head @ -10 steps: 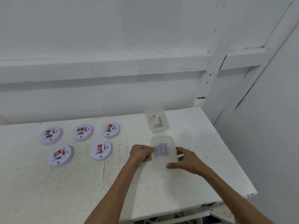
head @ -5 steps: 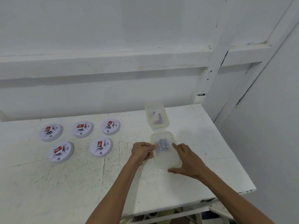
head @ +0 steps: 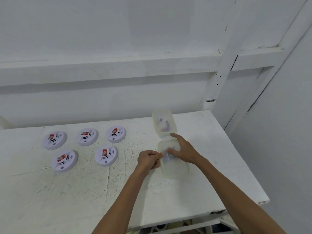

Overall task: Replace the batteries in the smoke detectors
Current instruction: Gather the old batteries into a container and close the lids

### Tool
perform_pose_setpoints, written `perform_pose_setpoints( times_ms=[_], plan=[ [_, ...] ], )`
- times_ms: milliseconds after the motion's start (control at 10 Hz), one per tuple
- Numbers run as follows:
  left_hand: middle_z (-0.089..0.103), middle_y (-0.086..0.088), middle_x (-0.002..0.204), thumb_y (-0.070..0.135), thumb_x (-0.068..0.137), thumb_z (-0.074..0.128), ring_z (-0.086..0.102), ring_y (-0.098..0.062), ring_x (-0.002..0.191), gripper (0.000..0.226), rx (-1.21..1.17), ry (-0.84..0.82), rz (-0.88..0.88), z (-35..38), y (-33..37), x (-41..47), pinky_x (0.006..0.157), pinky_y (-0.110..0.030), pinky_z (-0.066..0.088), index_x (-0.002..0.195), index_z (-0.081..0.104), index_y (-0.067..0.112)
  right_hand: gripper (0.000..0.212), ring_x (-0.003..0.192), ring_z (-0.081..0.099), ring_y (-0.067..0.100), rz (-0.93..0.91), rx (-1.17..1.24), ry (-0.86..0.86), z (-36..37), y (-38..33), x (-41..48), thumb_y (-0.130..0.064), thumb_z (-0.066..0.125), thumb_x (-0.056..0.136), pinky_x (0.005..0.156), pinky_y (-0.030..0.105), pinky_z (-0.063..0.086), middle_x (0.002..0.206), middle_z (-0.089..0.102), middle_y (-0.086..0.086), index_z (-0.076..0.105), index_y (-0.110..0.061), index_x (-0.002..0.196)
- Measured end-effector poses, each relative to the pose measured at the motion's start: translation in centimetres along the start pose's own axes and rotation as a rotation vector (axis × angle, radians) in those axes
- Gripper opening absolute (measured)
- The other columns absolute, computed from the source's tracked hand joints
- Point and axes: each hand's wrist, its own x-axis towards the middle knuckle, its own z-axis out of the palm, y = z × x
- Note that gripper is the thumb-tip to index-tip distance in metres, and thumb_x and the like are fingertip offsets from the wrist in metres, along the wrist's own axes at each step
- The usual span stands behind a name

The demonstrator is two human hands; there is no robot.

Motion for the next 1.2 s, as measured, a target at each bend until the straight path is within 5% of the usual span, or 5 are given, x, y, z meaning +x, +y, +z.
perform_pose_setpoints(
  times_ms=[400, 700, 800, 1000, 1200],
  plan=[
    [0.076, -0.020, 0.085, 0.015, 0.076, 0.089, 0.069, -0.026, 0.065, 0.021, -0.043, 0.027, 0.014, 0.1, -0.7, 0.3, 0.074, -0.040, 0.064, 0.085, 0.076, 0.001, 0.060, 0.107, 0.060, 0.013, 0.104, 0.448, 0.075, 1.4, 1.3, 1.5, -0.035, 0.079, 0.082, 0.082, 0.025, 0.052, 0.118, 0.059, -0.009, 0.044, -0.040, 0.130],
    [0.073, -0.014, 0.076, 0.017, 0.078, 0.088, 0.065, -0.024, 0.062, 0.018, -0.019, 0.020, 0.042, 0.0, -0.6, 0.3, 0.068, -0.034, 0.062, 0.082, 0.076, 0.003, 0.036, 0.104, 0.065, 0.017, 0.105, 0.386, 0.135, 1.7, 1.7, 2.0, -0.053, 0.069, 0.081, 0.081, 0.025, 0.052, 0.116, 0.066, -0.008, 0.060, -0.041, 0.114],
    [0.071, -0.008, 0.070, 0.016, 0.080, 0.087, 0.063, -0.018, 0.058, 0.018, -0.007, 0.006, 0.056, 0.0, -0.5, -0.2, 0.063, -0.029, 0.059, 0.084, 0.077, 0.002, 0.041, 0.107, 0.061, 0.016, 0.151, 0.255, 0.163, 2.0, 1.6, 1.9, -0.052, 0.063, 0.091, 0.089, 0.026, 0.046, 0.121, 0.062, -0.008, 0.057, -0.032, 0.126],
    [0.077, -0.004, 0.084, 0.024, 0.092, 0.074, 0.067, -0.014, 0.066, 0.011, 0.119, -0.055, 0.141, -3.0, -4.0, -1.9, 0.063, -0.028, 0.056, 0.096, 0.078, 0.015, 0.030, 0.100, 0.062, 0.013, 0.064, 0.097, 0.580, 0.9, 0.3, -0.9, -0.032, 0.065, 0.094, 0.084, 0.035, 0.054, 0.113, 0.065, -0.008, 0.061, -0.023, 0.122],
    [0.071, -0.017, 0.071, 0.001, 0.091, 0.068, 0.059, -0.018, 0.056, 0.011, 0.282, -0.076, 0.172, -12.9, -14.6, -0.5, 0.053, -0.025, 0.048, 0.089, 0.077, 0.008, 0.019, 0.092, 0.069, 0.012, -0.211, 0.256, 0.857, -9.0, -14.8, -4.2, -0.008, 0.064, 0.094, 0.074, 0.016, 0.056, 0.093, 0.074, -0.006, 0.070, -0.026, 0.095]
  ],
)
